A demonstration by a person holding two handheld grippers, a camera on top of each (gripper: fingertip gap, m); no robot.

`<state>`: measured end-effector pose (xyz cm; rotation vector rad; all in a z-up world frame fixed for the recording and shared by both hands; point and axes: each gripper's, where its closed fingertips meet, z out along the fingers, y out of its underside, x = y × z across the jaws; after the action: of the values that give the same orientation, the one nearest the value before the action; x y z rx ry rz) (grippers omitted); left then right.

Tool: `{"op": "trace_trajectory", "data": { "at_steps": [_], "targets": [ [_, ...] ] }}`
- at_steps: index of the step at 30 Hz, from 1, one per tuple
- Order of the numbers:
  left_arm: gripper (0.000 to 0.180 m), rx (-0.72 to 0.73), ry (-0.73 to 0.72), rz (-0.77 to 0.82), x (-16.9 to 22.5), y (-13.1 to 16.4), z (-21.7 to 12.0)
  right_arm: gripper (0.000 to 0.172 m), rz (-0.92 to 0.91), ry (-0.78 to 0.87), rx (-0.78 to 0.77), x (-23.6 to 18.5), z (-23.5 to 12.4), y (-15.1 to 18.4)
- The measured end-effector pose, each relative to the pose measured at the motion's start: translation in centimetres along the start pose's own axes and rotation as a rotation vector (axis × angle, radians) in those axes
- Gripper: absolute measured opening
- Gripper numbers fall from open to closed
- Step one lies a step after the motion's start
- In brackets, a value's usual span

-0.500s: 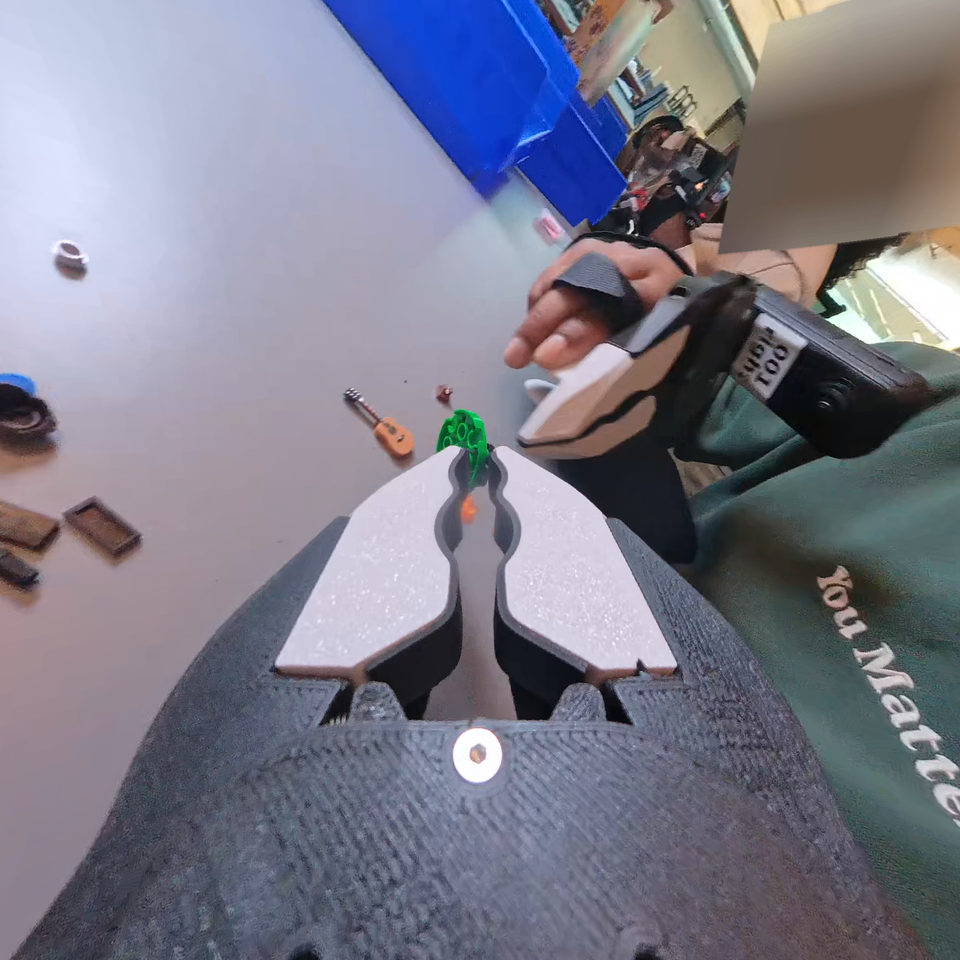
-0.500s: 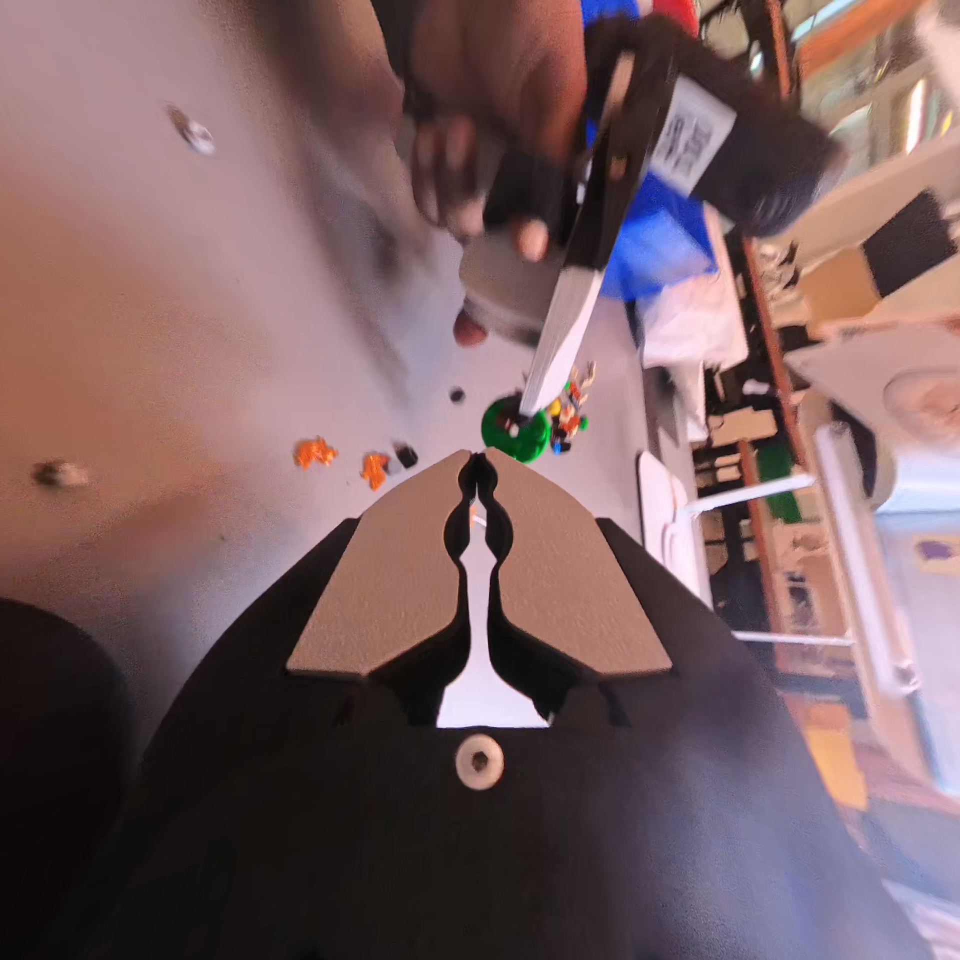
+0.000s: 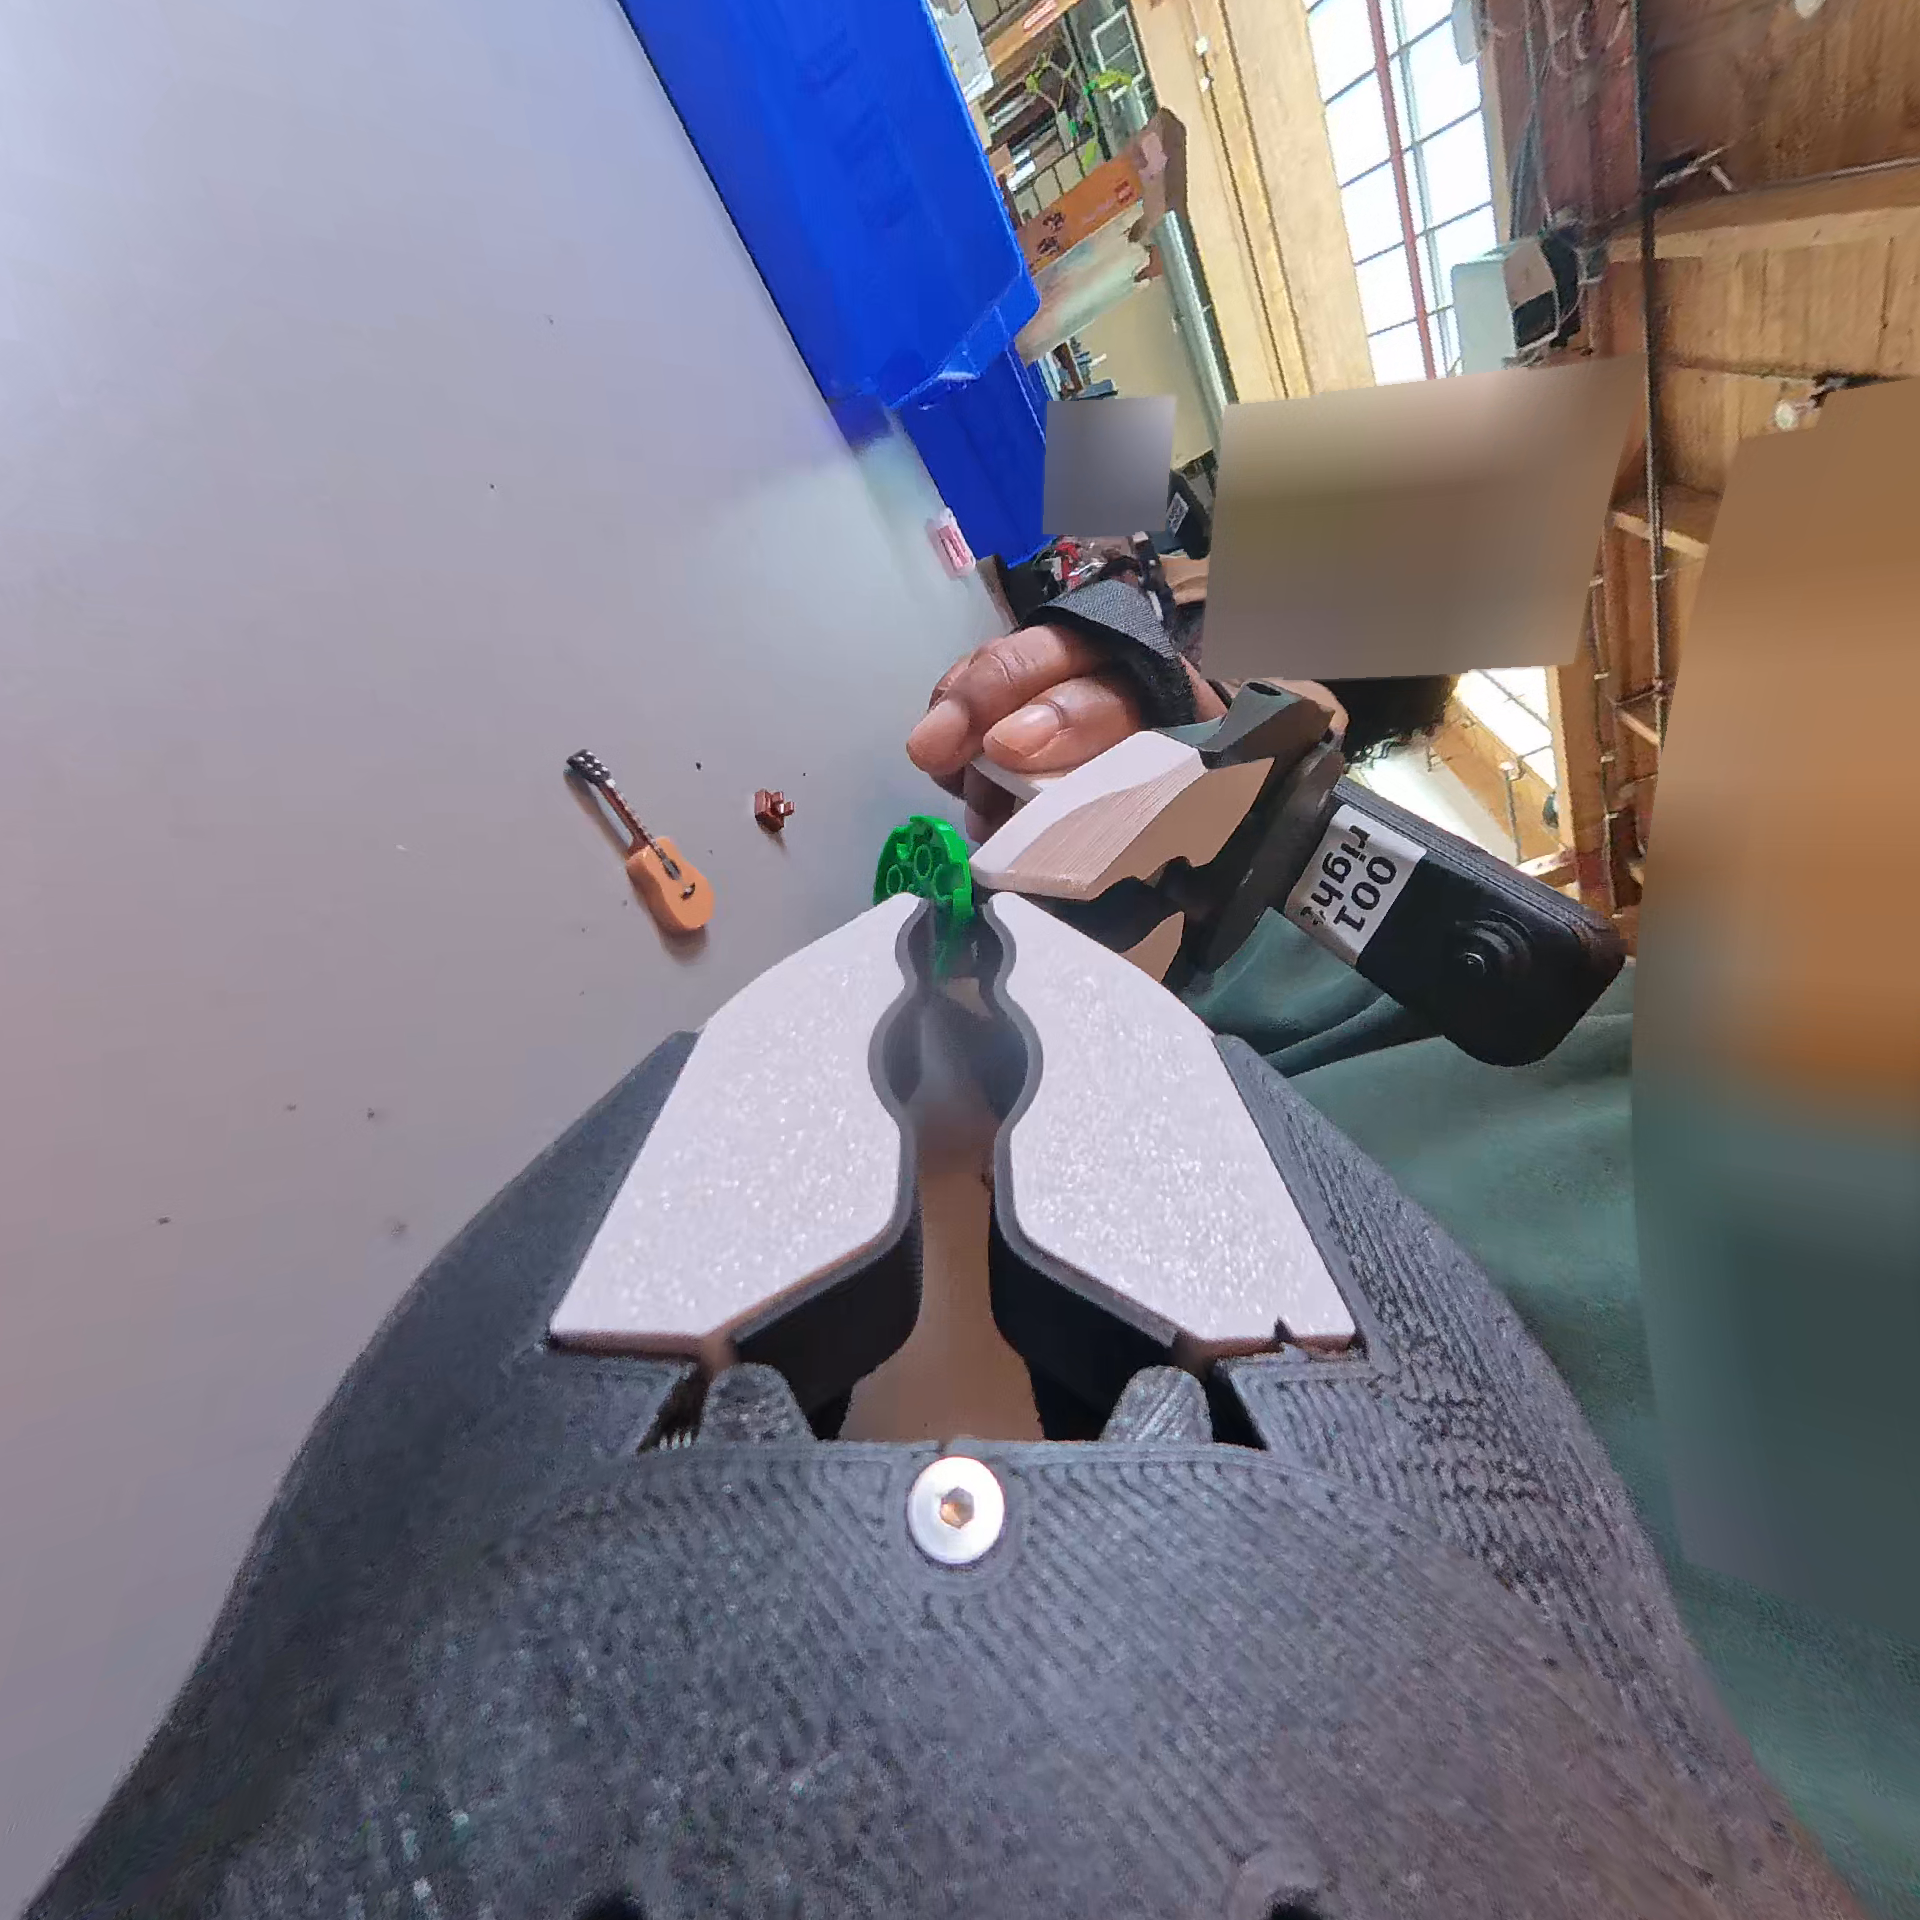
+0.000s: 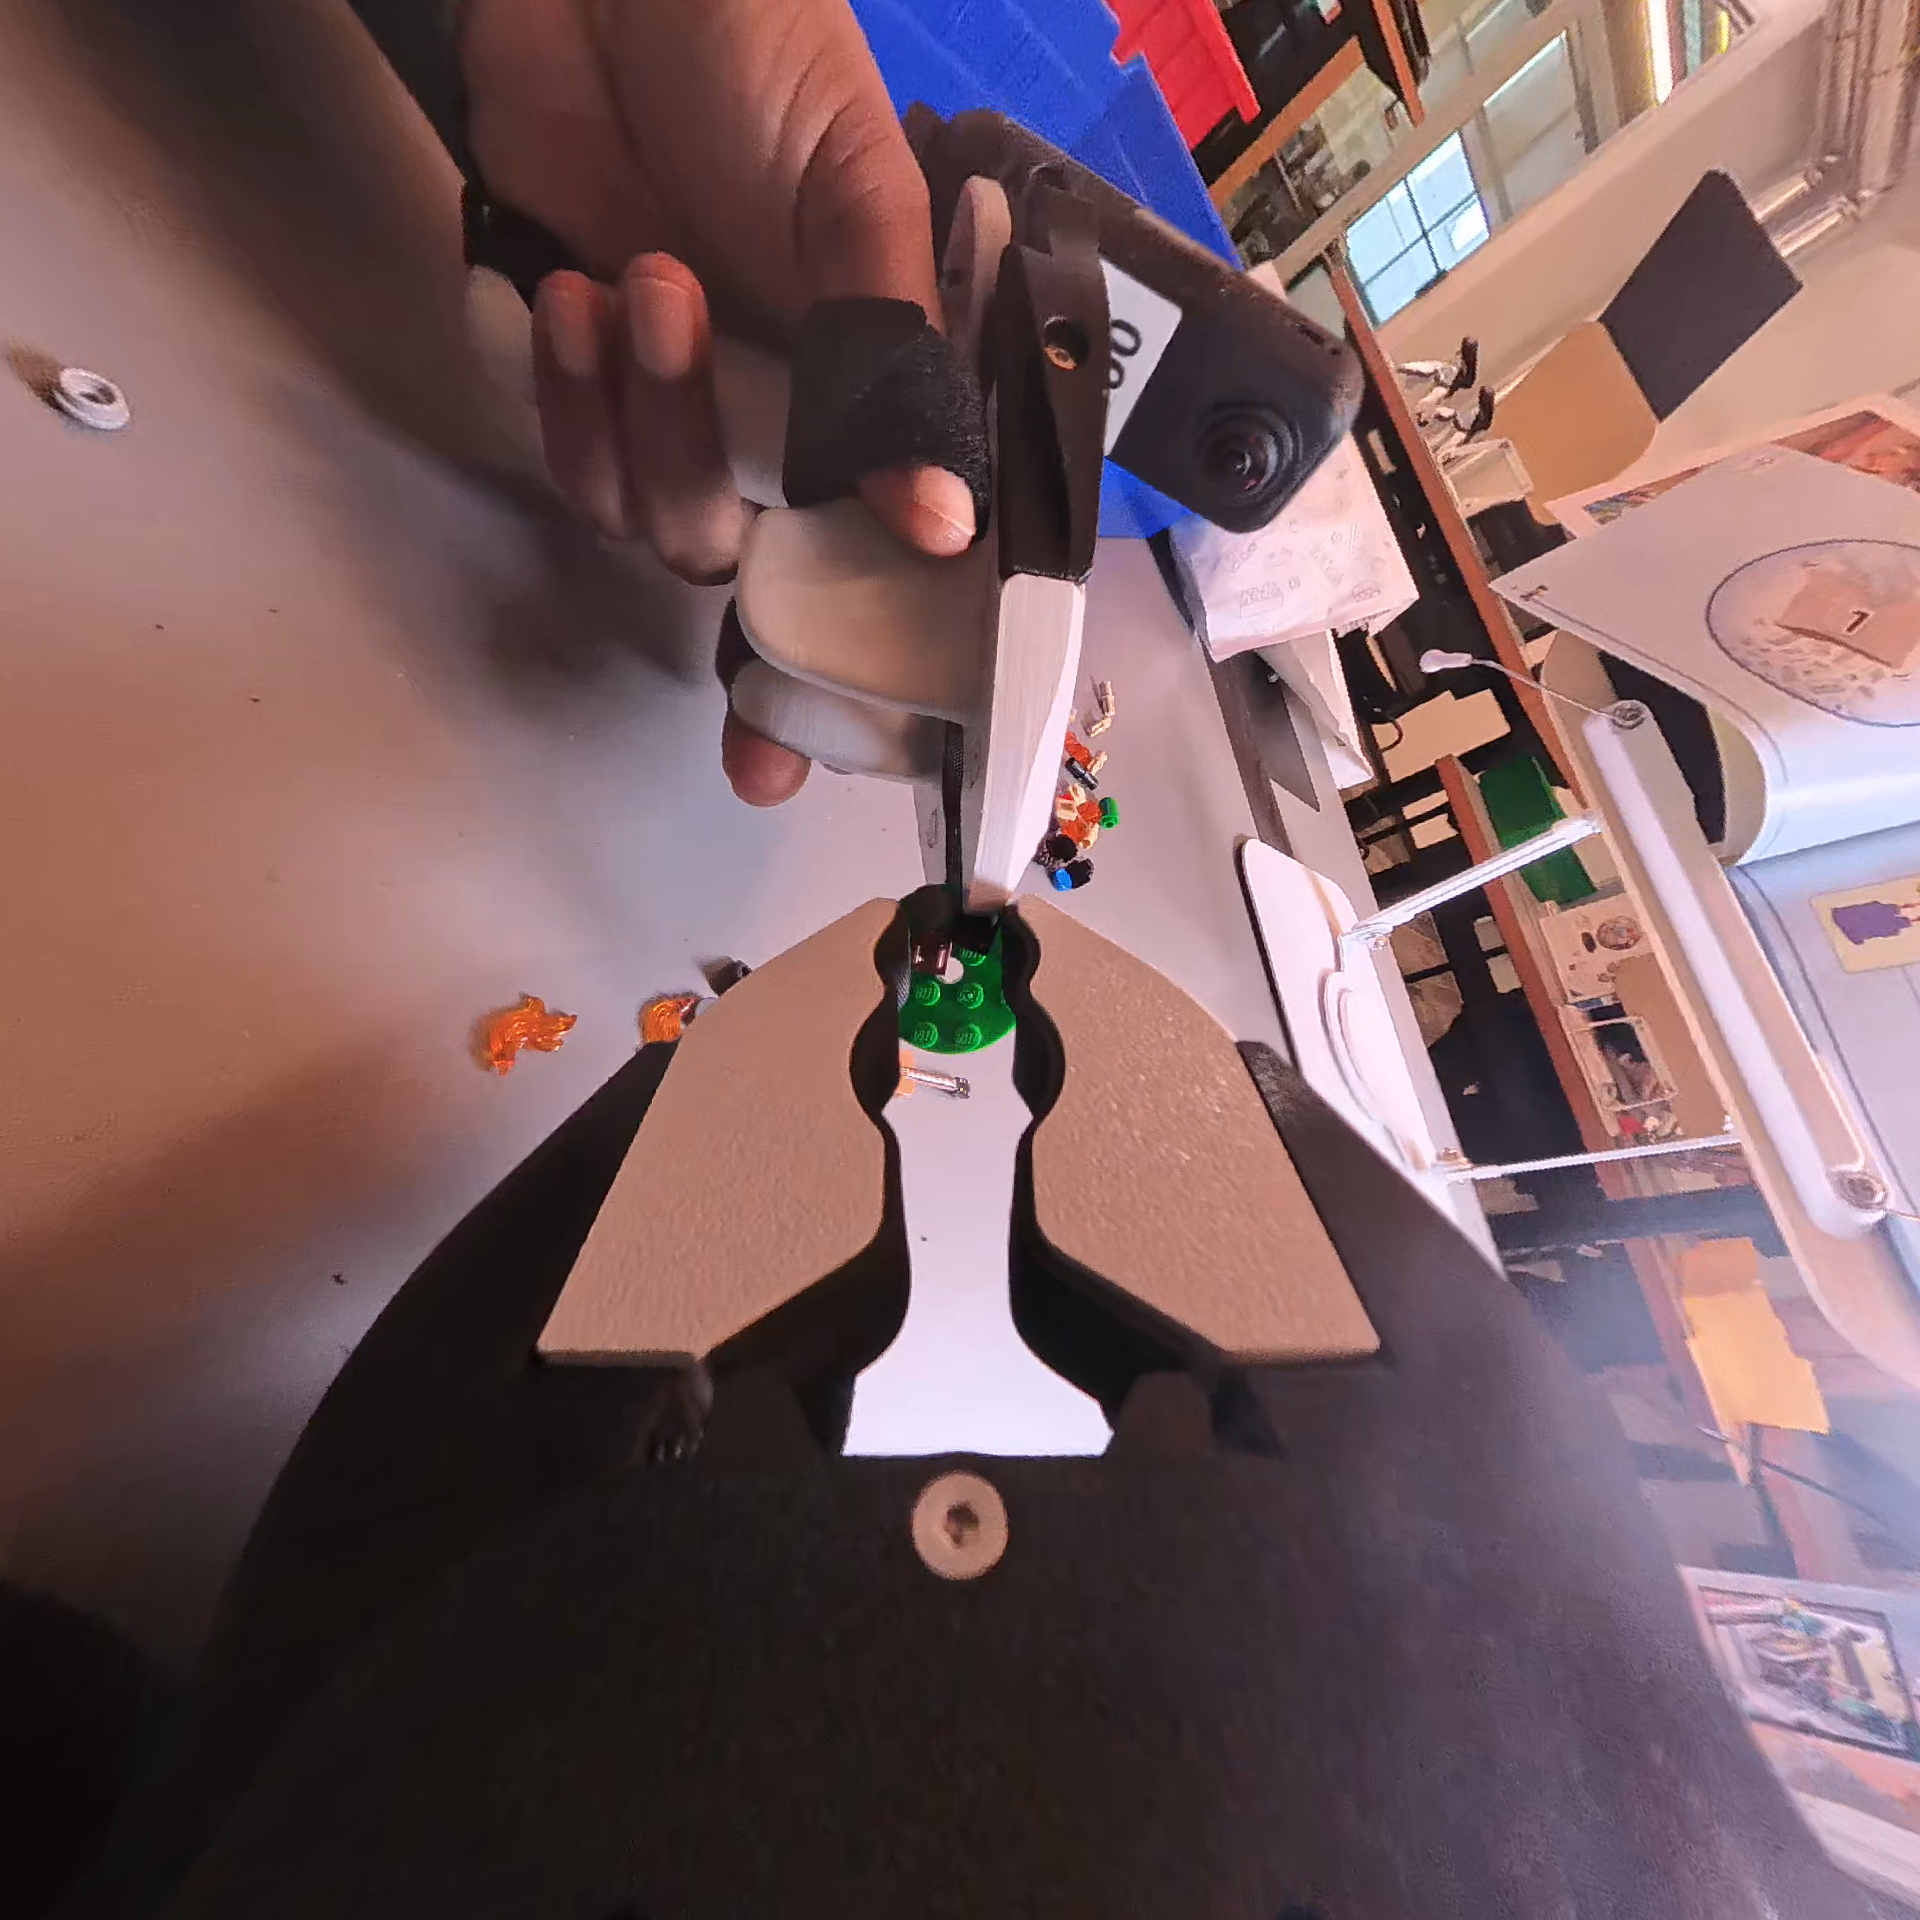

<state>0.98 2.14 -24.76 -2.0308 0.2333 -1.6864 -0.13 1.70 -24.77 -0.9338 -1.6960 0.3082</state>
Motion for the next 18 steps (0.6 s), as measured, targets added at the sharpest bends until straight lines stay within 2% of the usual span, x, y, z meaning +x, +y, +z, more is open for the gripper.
{"op": "trace_trajectory", "data": {
  "at_steps": [6, 12, 16, 18],
  "targets": [
    [0.007, 0.027, 0.071, -0.053, 0.4, -0.2, -0.3, 0.015, 0.138, -0.039, 0.043, 0.3, -0.2, -0.2],
    [0.006, 0.019, 0.063, -0.029, 0.2, 0.0, -0.5, 0.01, 0.204, -0.106, 0.082, 0.3, -0.7, -0.2],
    [0.005, 0.018, 0.022, 0.004, -0.4, -0.2, -0.7, 0.01, 0.197, -0.268, 0.056, -1.3, -1.3, 0.4],
    [0.005, 0.021, 0.0, 0.015, -0.8, -0.3, -0.9, 0.01, 0.189, -0.35, -0.006, -2.5, -1.3, 1.5]
  ]
}}
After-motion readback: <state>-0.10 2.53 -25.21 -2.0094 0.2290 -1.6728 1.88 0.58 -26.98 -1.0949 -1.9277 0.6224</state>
